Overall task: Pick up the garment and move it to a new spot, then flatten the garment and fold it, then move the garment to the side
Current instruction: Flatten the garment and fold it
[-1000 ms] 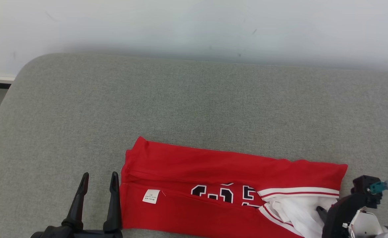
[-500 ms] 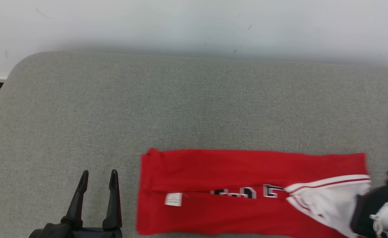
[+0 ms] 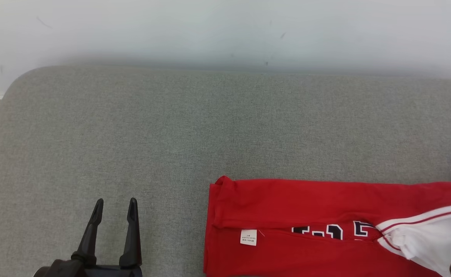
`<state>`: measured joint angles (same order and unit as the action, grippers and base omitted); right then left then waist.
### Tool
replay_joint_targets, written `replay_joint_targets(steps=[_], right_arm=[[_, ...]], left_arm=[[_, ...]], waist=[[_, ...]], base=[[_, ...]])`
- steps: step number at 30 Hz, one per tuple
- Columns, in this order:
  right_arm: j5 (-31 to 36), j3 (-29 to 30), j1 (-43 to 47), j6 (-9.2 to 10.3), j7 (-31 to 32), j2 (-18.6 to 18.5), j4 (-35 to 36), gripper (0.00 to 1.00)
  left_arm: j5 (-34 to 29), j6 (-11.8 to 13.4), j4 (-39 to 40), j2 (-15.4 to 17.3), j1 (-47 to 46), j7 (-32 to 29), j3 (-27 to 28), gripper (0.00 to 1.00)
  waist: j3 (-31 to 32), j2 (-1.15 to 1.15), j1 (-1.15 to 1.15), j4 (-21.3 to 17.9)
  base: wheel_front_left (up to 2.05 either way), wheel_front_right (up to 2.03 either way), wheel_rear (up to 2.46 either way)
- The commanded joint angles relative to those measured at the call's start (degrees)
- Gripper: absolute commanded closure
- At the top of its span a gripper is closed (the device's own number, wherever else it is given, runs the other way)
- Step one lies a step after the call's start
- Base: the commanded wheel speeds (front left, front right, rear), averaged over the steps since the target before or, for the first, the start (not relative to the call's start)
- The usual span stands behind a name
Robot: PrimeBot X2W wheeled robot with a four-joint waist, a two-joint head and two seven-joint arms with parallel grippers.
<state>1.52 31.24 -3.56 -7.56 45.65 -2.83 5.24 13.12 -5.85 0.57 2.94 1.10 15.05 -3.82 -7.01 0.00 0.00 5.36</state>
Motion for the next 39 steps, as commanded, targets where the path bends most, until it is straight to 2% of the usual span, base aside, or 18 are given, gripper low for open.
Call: replay_joint_targets(steps=[1, 4, 5, 9, 19, 32, 39], right_arm=[[-0.7, -0.9, 0.6, 0.17, 0.5, -0.1, 1.0, 1.00], [-3.0, -5.7, 1.6, 0.16, 1.8, 0.0, 3.8, 1.00], [-4.6, -9.9, 2.2, 0.16, 2.7, -0.1, 5.4, 1.00], [-7.2, -18.6, 2.2, 0.16, 4.5, -0.1, 6.7, 1.00], [-11.0, -37.0, -4.8, 0.16, 4.3, -0.1, -1.3, 1.00], [-16.4, -47.8, -11.8, 0.16, 0.5, -0.1, -12.8, 1.00], [-18.0, -50.5, -13.2, 0.16, -1.1, -0.1, -15.6, 1.00]], left_arm=[[-0.1, -0.1, -0.1, -0.1, -0.7, 0.2, 0.0, 0.00], [-0.1, -0.1, -0.4, -0.1, -0.7, 0.2, 0.2, 0.00], [-0.2, -0.3, -0.5, -0.1, -0.8, 0.2, 0.2, 0.00], [-0.8, -0.5, -0.8, -0.1, -1.1, 0.2, 0.0, 0.00], [-0.3, -0.7, -1.7, -0.1, -2.2, 0.2, -0.9, 0.00], [-0.1, -1.0, -2.4, -0.1, -1.9, 0.2, -2.0, 0.00], [0.0, -1.0, -2.4, -0.1, -1.4, 0.2, -2.2, 0.00]], waist=[[0.1, 0.00, 0.00, 0.0], [0.1, 0.00, 0.00, -0.2], [0.1, 0.00, 0.00, -0.2], [0.1, 0.00, 0.00, 0.0], [0.0, 0.00, 0.00, 2.4], [0.1, 0.00, 0.00, 5.7], [0.4, 0.00, 0.00, 6.5]], base=[[0.00, 0.00, 0.00], [0.00, 0.00, 0.00], [0.00, 0.00, 0.00], [0.00, 0.00, 0.00], [0.00, 0.00, 0.00], [0.00, 0.00, 0.00], [0.00, 0.00, 0.00]])
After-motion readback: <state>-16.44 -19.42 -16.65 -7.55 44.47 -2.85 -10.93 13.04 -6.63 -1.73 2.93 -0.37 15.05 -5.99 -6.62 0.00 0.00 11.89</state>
